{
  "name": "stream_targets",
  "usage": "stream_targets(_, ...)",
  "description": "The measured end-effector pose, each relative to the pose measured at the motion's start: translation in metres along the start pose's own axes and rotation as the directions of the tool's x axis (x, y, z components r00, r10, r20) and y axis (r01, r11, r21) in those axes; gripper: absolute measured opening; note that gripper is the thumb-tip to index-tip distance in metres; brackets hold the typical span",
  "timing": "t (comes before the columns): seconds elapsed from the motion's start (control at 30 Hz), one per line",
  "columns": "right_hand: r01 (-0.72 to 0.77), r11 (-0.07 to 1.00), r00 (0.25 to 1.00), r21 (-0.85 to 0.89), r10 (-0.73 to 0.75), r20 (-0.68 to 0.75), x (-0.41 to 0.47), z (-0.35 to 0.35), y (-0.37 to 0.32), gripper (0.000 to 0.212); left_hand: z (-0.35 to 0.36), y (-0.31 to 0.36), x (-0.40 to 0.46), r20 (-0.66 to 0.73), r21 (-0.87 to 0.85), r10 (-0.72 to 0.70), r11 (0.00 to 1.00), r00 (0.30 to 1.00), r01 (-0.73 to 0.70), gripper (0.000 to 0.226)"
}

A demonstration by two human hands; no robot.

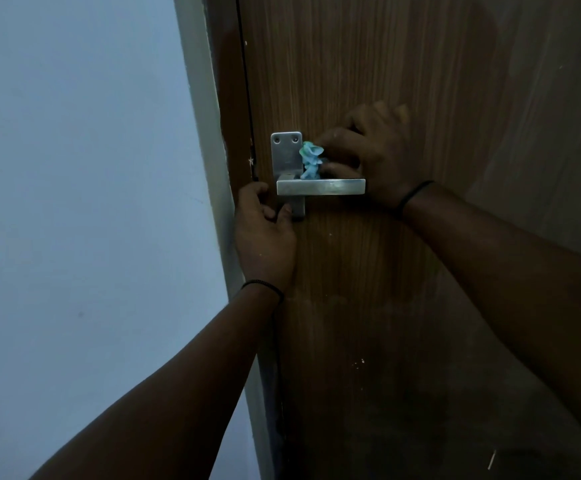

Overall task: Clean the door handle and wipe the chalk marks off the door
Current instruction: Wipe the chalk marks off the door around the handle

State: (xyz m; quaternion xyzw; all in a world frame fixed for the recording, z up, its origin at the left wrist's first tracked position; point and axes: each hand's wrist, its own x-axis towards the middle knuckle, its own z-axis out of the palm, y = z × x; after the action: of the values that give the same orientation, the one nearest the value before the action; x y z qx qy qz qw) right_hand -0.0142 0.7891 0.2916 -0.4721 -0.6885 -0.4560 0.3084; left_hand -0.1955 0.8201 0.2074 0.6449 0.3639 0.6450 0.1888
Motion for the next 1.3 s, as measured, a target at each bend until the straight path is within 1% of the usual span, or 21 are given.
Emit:
stream_targets(0.1, 0.110, 0.993, 0.994, -0.037, -0.110, 0.003, 0.020, -0.004, 0.001, 0.030, 0.000, 0.001, 0.005, 0.023, 0.019, 0.068, 0.997, 0.997, -0.069, 0.042)
stream_targets(0.17, 0.162, 0.986, 0.987, -0.040, -0.163, -0.018, 0.038, -0.007, 0.002, 0.026, 0.001, -0.002, 0.006, 0.016, 0.019, 0.074, 0.997, 0.997, -0.074, 0.043)
stream_targets(0.23, 0.191, 0.981, 0.981, -0.024, -0.192, -0.009, 0.049, -0.009, 0.000, 0.024, 0.002, -0.006, 0.005, 0.012, 0.009, 0.052, 0.999, 0.999, -0.052, 0.042)
stream_targets(0.37, 0.159, 0.986, 0.987, 0.045, -0.159, -0.011, 0.040, -0.003, -0.002, 0.024, 0.005, -0.010, 0.003, -0.027, -0.029, -0.003, 1.000, 1.000, 0.002, 0.039)
stream_targets(0.43, 0.133, 0.988, 0.991, 0.073, -0.133, -0.008, 0.033, -0.002, -0.001, 0.023, 0.004, -0.009, 0.002, -0.023, -0.037, 0.000, 0.999, 1.000, -0.001, 0.038)
stream_targets(0.5, 0.142, 0.987, 0.990, 0.079, -0.143, 0.007, 0.031, -0.004, 0.000, 0.023, 0.003, -0.006, 0.002, -0.001, -0.018, 0.018, 1.000, 1.000, -0.018, 0.039)
stream_targets(0.57, 0.160, 0.984, 0.986, 0.080, -0.163, 0.040, 0.034, -0.008, 0.000, 0.024, 0.000, -0.002, 0.004, 0.014, -0.010, 0.046, 0.999, 0.999, -0.045, 0.041)
stream_targets(0.63, 0.156, 0.983, 0.982, 0.100, -0.165, 0.095, 0.038, -0.013, 0.000, 0.025, -0.002, 0.003, 0.007, 0.016, -0.017, 0.044, 0.999, 0.999, -0.043, 0.044)
stream_targets(0.73, 0.078, 0.982, 0.980, 0.172, -0.107, 0.167, 0.044, -0.020, -0.005, 0.025, -0.004, 0.011, 0.010, -0.017, -0.058, -0.024, 0.998, 1.000, 0.023, 0.045)
stream_targets(0.8, -0.011, 0.976, 0.986, 0.217, -0.026, 0.165, 0.050, -0.021, -0.014, 0.024, -0.005, 0.014, 0.011, -0.033, -0.071, -0.043, 0.997, 0.999, 0.041, 0.038)
stream_targets(0.87, -0.114, 0.960, 0.986, 0.256, 0.078, 0.146, 0.059, -0.021, -0.029, 0.022, -0.006, 0.018, 0.014, -0.043, -0.120, -0.082, 0.990, 0.996, 0.076, 0.033)
stream_targets(0.93, -0.173, 0.947, 0.979, 0.270, 0.134, 0.156, 0.066, -0.017, -0.044, 0.021, -0.007, 0.021, 0.016, -0.044, -0.177, -0.137, 0.976, 0.990, 0.127, 0.032)
stream_targets(1.0, -0.168, 0.952, 0.974, 0.258, 0.119, 0.195, 0.068, -0.016, -0.051, 0.022, -0.009, 0.024, 0.018, -0.033, -0.201, -0.165, 0.967, 0.986, 0.156, 0.032)
stream_targets(1.1, -0.119, 0.967, 0.967, 0.227, 0.060, 0.248, 0.063, -0.022, -0.050, 0.020, -0.015, 0.025, 0.019, -0.016, -0.211, -0.173, 0.963, 0.985, 0.166, 0.031)
stream_targets(1.13, -0.099, 0.973, 0.959, 0.208, 0.037, 0.282, 0.061, -0.023, -0.050, 0.020, -0.015, 0.026, 0.019, -0.014, -0.213, -0.185, 0.961, 0.983, 0.178, 0.029)
stream_targets(1.2, -0.085, 0.981, 0.915, 0.175, 0.007, 0.403, 0.056, -0.020, -0.056, 0.021, -0.014, 0.029, 0.021, -0.012, -0.254, -0.248, 0.938, 0.969, 0.237, 0.024)
stream_targets(1.23, -0.109, 0.980, 0.891, 0.168, 0.021, 0.454, 0.054, -0.018, -0.060, 0.022, -0.014, 0.032, 0.023, 0.002, -0.287, -0.294, 0.916, 0.956, 0.282, 0.021)
stream_targets(1.3, -0.232, 0.951, 0.863, 0.206, 0.103, 0.495, 0.057, -0.018, -0.069, 0.021, -0.012, 0.037, 0.025, 0.052, -0.331, -0.373, 0.869, 0.927, 0.368, 0.021)
